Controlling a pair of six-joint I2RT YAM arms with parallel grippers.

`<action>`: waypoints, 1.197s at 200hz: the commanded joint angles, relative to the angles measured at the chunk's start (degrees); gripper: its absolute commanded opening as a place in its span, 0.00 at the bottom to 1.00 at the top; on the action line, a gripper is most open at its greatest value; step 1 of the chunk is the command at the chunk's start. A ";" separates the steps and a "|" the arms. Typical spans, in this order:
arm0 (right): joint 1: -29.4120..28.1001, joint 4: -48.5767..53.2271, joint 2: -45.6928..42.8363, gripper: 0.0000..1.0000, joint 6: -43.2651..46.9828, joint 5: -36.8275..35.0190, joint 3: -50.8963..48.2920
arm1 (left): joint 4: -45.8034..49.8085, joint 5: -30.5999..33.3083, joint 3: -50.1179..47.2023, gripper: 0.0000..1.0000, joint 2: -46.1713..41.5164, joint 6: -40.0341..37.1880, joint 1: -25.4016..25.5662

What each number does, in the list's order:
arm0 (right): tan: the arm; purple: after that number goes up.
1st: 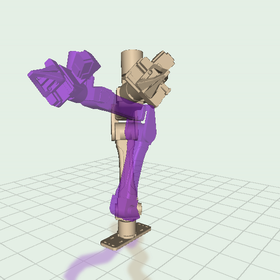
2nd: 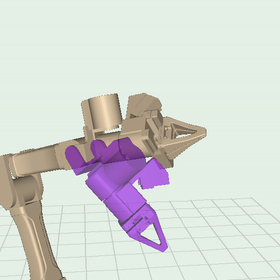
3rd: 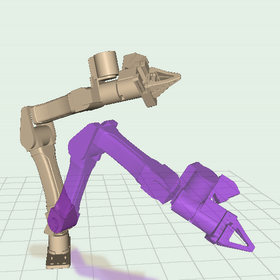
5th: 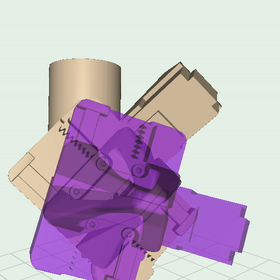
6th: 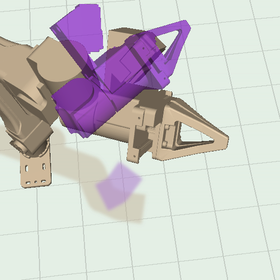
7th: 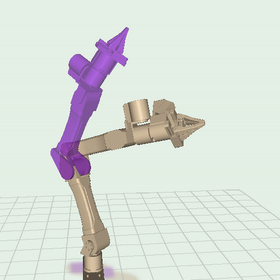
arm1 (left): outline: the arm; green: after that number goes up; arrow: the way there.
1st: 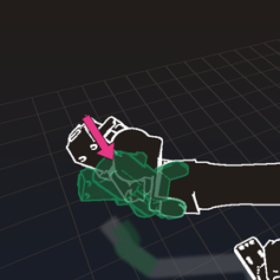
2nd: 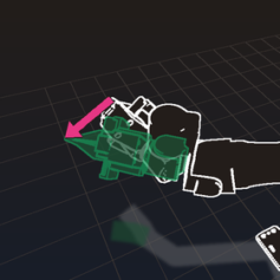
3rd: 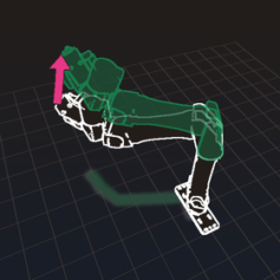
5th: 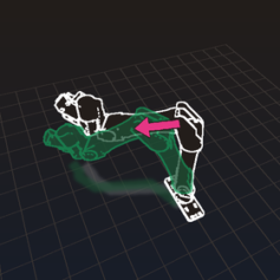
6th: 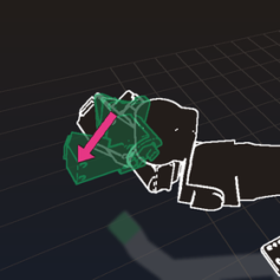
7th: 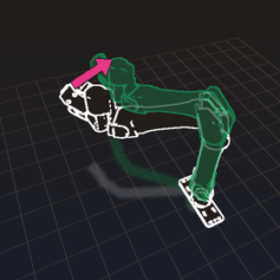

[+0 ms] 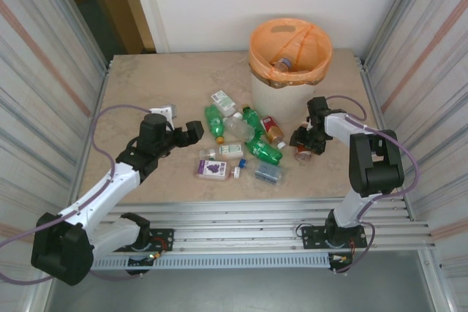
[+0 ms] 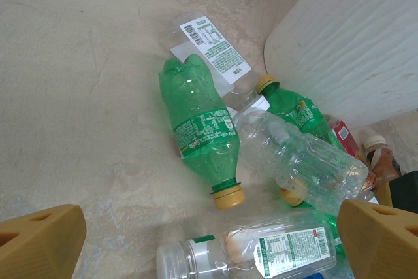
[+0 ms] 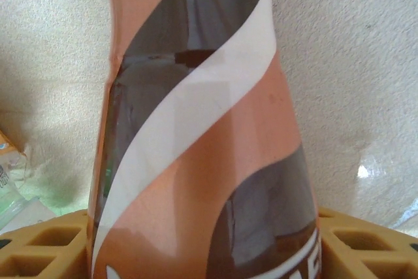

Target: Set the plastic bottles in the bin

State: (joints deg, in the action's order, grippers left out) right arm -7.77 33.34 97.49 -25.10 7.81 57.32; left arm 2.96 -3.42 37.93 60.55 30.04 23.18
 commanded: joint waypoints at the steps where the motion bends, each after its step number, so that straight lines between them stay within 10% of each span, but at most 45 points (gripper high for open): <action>1: 0.21 0.14 -0.53 0.57 -1.38 0.42 -0.61 | -0.06 -0.36 1.76 0.99 0.09 -0.25 -0.68; 126: 0.21 5.65 -22.88 0.33 -4.54 -11.93 -2.11 | 2.01 1.23 2.64 0.99 -1.15 0.15 -0.75; 239: 0.30 15.90 -32.50 0.32 4.97 -21.21 21.90 | -0.01 0.55 2.51 0.99 1.22 0.45 -0.76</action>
State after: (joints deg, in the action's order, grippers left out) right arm -7.77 47.20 63.64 -24.45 -11.97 72.82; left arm 4.08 -3.20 39.11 61.82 30.09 22.81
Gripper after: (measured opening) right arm 0.545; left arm 0.987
